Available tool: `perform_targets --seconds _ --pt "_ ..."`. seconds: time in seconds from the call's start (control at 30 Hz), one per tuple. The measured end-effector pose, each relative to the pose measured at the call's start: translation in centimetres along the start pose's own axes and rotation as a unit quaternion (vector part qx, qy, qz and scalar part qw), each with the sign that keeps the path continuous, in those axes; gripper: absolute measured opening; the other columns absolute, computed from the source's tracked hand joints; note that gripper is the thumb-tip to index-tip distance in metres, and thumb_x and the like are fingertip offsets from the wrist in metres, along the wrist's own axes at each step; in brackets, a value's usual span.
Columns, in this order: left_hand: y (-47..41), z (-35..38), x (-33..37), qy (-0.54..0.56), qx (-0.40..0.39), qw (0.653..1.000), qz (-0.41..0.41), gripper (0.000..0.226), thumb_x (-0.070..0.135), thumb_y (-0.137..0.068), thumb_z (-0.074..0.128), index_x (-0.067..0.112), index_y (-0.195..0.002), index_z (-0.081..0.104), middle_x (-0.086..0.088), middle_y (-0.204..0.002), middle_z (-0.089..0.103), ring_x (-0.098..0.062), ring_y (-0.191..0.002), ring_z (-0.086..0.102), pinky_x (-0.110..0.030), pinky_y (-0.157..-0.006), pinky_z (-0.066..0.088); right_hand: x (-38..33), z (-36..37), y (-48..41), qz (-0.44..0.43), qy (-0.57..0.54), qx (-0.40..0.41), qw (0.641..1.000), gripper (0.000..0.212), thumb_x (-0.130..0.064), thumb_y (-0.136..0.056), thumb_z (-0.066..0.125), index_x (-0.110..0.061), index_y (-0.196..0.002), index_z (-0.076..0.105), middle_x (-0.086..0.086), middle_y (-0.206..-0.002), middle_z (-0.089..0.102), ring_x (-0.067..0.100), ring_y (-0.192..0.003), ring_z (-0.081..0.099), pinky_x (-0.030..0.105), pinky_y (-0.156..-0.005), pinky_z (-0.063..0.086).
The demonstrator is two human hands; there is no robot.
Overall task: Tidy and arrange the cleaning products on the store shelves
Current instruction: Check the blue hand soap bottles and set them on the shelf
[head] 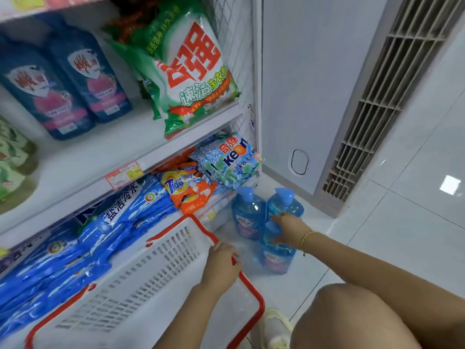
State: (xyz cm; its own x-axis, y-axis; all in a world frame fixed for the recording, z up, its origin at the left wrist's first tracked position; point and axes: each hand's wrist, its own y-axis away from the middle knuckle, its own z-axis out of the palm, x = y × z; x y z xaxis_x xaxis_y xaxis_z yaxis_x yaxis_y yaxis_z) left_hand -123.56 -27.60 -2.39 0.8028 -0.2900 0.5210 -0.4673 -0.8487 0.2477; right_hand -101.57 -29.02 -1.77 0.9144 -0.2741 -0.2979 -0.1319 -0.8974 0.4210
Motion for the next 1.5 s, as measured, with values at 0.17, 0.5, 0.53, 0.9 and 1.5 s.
perform_targets --seconds 0.17,0.5,0.53,0.9,1.5 --pt "0.2 -1.2 0.7 0.051 -0.006 0.998 -0.036 0.016 0.014 -0.091 0.057 0.019 -0.101 0.068 0.005 -0.106 0.059 -0.005 -0.091 0.053 -0.003 -0.073 0.033 0.1 0.2 -0.3 0.002 0.004 0.029 1.0 0.041 -0.027 -0.079 0.072 -0.008 -0.113 0.059 0.011 -0.114 0.061 0.025 -0.101 0.057 0.029 -0.084 0.046" --pt "1.5 -3.9 4.1 0.233 -0.041 0.972 0.002 0.068 0.016 -0.075 0.081 0.043 -0.121 0.038 0.03 -0.114 0.043 -0.004 -0.116 0.048 -0.003 -0.076 0.04 -6.4 -11.9 5.4 -0.115 -0.013 0.152 0.982 0.051 -0.019 -0.071 0.077 -0.016 -0.114 0.05 0.007 -0.101 0.061 0.022 -0.083 0.048 0.025 -0.064 0.034" --pt "1.6 -4.5 4.7 0.263 -0.027 0.964 0.022 0.074 0.013 -0.073 0.082 0.048 -0.115 0.033 0.034 -0.111 0.04 -0.001 -0.115 0.047 -0.001 -0.077 0.041 -7.7 -13.7 6.3 -0.133 -0.015 0.171 0.976 0.052 -0.019 -0.071 0.077 -0.017 -0.114 0.049 0.007 -0.098 0.061 0.021 -0.08 0.048 0.026 -0.063 0.035" --pt "1.6 -22.3 5.2 0.316 0.147 0.924 0.154 0.107 0.006 -0.053 0.093 0.04 -0.136 0.035 0.032 -0.106 0.064 0.017 -0.096 0.058 -0.005 -0.068 0.047 -19.8 -28.5 11.9 -0.356 -0.177 0.343 0.851 0.045 -0.016 -0.064 0.078 -0.016 -0.099 0.049 -0.007 -0.07 0.055 0.006 -0.052 0.045 0.018 -0.053 0.039" --pt "-6.2 -38.2 -6.8 0.075 0.216 0.967 0.113 0.099 0.018 -0.046 0.093 0.048 -0.12 0.035 0.034 -0.114 0.048 -0.002 -0.112 0.053 -0.013 -0.082 0.042 -27.6 -27.0 -5.1 -0.33 -0.534 0.274 0.729 0.045 0.004 -0.077 0.073 -0.004 -0.118 0.059 -0.007 -0.082 0.067 -0.002 -0.073 0.063 0.011 -0.068 0.048"
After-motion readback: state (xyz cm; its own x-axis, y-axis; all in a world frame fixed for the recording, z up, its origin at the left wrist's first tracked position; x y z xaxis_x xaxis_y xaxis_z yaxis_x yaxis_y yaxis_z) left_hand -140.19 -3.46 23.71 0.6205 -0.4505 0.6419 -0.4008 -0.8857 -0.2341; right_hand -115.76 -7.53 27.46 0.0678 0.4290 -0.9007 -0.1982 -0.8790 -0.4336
